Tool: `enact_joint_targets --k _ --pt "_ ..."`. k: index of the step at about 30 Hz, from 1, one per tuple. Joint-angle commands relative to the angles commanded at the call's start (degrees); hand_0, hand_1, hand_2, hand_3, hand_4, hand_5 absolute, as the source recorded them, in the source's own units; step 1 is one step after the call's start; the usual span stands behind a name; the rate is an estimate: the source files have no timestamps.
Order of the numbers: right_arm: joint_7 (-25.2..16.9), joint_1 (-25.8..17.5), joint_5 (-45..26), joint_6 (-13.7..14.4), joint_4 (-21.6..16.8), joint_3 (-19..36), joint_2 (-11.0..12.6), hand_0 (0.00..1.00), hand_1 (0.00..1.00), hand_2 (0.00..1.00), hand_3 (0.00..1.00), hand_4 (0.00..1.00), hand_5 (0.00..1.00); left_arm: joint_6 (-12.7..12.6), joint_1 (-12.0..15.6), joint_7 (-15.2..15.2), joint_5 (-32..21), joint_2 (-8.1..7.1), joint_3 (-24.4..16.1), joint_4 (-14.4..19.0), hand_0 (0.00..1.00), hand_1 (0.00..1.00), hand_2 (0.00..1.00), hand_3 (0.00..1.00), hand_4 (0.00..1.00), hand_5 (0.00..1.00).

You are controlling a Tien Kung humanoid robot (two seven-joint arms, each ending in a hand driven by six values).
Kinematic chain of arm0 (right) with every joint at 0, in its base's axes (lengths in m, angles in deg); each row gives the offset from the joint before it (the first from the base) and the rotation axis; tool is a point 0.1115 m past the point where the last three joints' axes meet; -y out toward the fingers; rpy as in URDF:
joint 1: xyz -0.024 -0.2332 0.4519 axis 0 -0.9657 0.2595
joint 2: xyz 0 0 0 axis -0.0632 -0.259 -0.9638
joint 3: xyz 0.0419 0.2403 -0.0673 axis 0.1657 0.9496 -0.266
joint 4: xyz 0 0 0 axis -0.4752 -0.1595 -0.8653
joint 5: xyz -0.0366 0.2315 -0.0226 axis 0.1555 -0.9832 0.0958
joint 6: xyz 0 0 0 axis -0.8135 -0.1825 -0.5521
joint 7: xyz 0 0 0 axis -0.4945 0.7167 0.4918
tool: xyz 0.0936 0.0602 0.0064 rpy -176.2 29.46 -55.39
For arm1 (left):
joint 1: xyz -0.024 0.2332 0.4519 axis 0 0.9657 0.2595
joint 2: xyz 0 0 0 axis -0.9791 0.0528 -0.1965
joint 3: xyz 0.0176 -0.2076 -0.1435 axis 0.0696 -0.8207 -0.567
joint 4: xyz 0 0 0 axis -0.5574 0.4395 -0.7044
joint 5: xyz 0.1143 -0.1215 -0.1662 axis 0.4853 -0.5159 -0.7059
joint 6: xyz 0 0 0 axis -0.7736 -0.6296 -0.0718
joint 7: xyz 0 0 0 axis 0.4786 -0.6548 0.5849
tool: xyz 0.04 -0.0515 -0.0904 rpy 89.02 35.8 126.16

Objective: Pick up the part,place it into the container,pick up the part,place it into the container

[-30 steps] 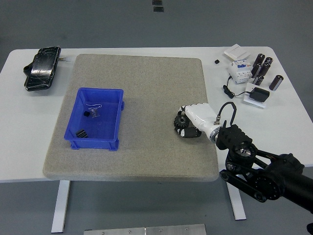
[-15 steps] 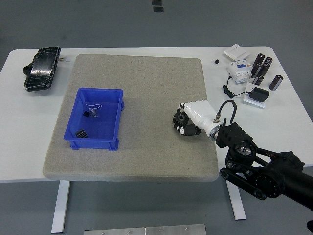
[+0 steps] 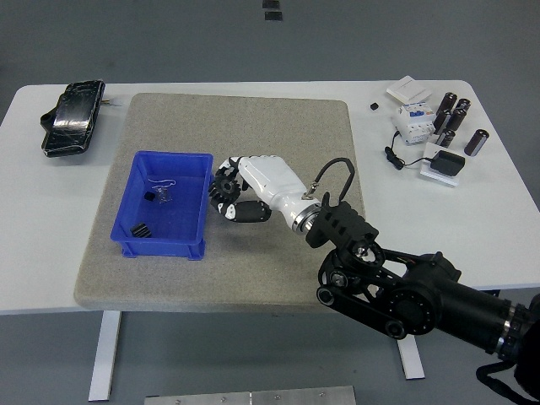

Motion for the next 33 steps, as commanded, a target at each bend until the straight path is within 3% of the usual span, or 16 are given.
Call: enact_joint_targets --k 7,8,13,14,19,20,25,26,31,32,33 --pt "-2.5 0.9 -7.2 2.1 -1.0 -4.2 -2.9 0.411 0.455 0.397 0.528 0.524 0.153 -0.1 0.2 -0.4 0.2 -0.12 -0.3 0.0 0.674 0.646 0.618 0.613 0.692 0.619" --pt "-2.6 1.0 -7.7 2.2 -0.9 -4.8 -3.2 0.481 0.481 0.490 0.581 0.527 0.171 -0.1 0.2 -0.4 0.2 -0.14 -0.3 0.0 0.674 0.646 0.618 0.613 0.693 0.617" --pt "-2.9 1.6 -9.5 1.9 0.1 -6.8 -4.3 0.481 0.481 0.490 0.581 0.527 0.171 0.0 -0.2 -0.3 0.2 -0.15 -0.3 0.0 0.674 0.646 0.618 0.613 0.693 0.617" --pt "-2.9 1.8 -9.7 1.8 0.3 -7.0 -4.3 0.650 0.631 0.618 0.671 0.450 0.230 0.0 -0.2 -0.3 0.2 -0.16 -0.3 0.0 0.675 0.645 0.618 0.614 0.696 0.621" --pt "-3.5 2.2 -10.4 1.6 1.2 -7.9 -4.3 0.650 0.631 0.618 0.671 0.450 0.230 0.0 -0.4 -0.3 0.2 -0.21 -0.3 0.0 0.675 0.645 0.618 0.614 0.696 0.621" --pt "-3.6 2.3 -10.5 1.5 1.4 -8.0 -4.3 0.767 0.751 0.734 0.706 0.427 0.285 0.0 -0.4 -0.3 0.2 -0.23 -0.3 0.0 0.674 0.646 0.618 0.613 0.696 0.621" --pt "-4.4 2.5 -10.5 1.1 2.0 -8.0 -4.3 0.767 0.751 0.734 0.706 0.427 0.285 0.0 -0.5 -0.3 0.2 -0.25 -0.2 0.0 0.674 0.646 0.618 0.613 0.696 0.621" --pt "-4.5 2.5 -10.5 1.2 2.1 -7.9 -4.3 0.831 0.817 0.803 0.757 0.628 0.399 0.0 -0.5 -0.3 0.2 -0.24 -0.2 0.0 0.675 0.646 0.618 0.611 0.696 0.623" --pt "-5.3 2.5 -10.5 1.4 2.4 -7.2 -4.3 0.831 0.817 0.803 0.757 0.628 0.399 0.0 -0.4 -0.4 0.2 -0.22 -0.2 0.0 0.675 0.646 0.618 0.611 0.696 0.623" --pt "-5.4 2.5 -10.5 1.5 2.4 -7.1 -4.3 0.879 0.867 0.865 0.878 0.728 0.427 0.0 -0.4 -0.4 0.2 -0.22 -0.2 0.0 0.675 0.646 0.618 0.612 0.695 0.622" --pt "-5.5 2.5 -10.5 1.5 2.4 -6.9 -4.3 0.879 0.867 0.865 0.878 0.728 0.427 0.1 -0.4 -0.4 0.2 -0.23 -0.2 0.0 0.675 0.646 0.618 0.612 0.695 0.622"
